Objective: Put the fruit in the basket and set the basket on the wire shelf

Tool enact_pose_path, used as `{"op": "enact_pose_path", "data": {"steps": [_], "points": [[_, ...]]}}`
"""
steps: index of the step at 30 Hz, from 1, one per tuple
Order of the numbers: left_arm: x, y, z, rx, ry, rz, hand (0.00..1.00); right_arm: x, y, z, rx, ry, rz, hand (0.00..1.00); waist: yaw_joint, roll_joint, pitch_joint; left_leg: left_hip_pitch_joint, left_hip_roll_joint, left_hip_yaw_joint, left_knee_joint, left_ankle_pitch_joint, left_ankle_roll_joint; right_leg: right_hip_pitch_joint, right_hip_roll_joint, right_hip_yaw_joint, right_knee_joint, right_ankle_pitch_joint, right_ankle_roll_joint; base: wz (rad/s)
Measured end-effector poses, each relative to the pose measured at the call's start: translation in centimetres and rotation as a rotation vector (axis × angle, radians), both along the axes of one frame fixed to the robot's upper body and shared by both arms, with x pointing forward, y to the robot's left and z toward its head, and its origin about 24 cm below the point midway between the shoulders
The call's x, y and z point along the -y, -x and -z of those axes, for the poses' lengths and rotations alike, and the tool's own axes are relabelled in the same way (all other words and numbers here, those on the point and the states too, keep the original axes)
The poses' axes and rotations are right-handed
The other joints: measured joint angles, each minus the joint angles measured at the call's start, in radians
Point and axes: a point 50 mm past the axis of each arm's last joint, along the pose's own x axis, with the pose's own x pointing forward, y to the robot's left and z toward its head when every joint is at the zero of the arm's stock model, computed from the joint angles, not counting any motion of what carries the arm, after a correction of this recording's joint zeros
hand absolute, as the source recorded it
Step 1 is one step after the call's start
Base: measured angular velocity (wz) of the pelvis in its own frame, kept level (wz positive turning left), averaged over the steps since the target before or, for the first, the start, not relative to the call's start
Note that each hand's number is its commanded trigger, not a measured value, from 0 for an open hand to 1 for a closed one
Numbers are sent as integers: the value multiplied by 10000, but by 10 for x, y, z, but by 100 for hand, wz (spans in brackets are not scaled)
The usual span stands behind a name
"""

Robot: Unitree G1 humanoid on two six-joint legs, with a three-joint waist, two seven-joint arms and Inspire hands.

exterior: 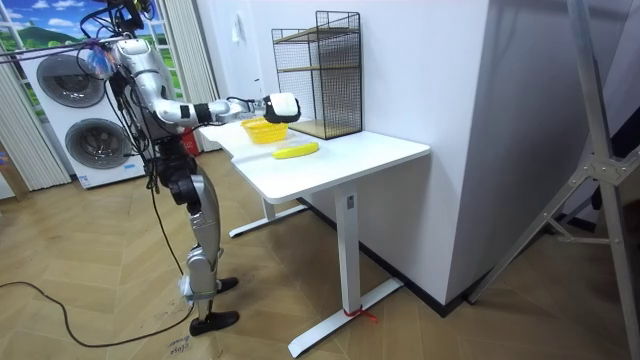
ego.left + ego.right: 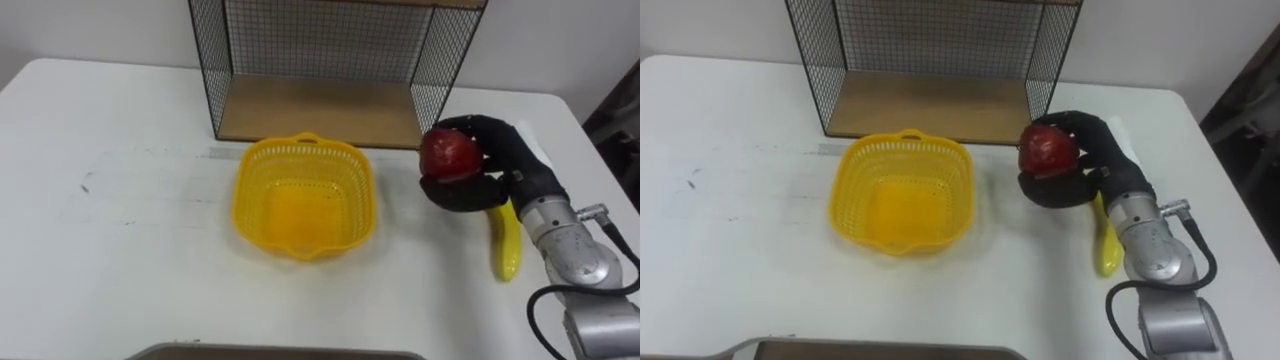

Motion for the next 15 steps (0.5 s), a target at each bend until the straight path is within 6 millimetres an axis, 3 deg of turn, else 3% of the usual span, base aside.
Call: {"op": "enact_pose_path", "data": {"steps": [8,15], "points": [[1,-8,0,168,18,40,0,-13,-3,-23,820,71,-683,100,235,-70,44,-39,18,33,-20,-2,-3,-28,6,-12,10,5,-2,-1],[0,-10,0,218,-16,68,0,-27,-6,-41,1338,891,-1388,100,322,-97,3,-132,12,-5,-29,2,-6,-111,11,-1,14,5,-2,0]]}}
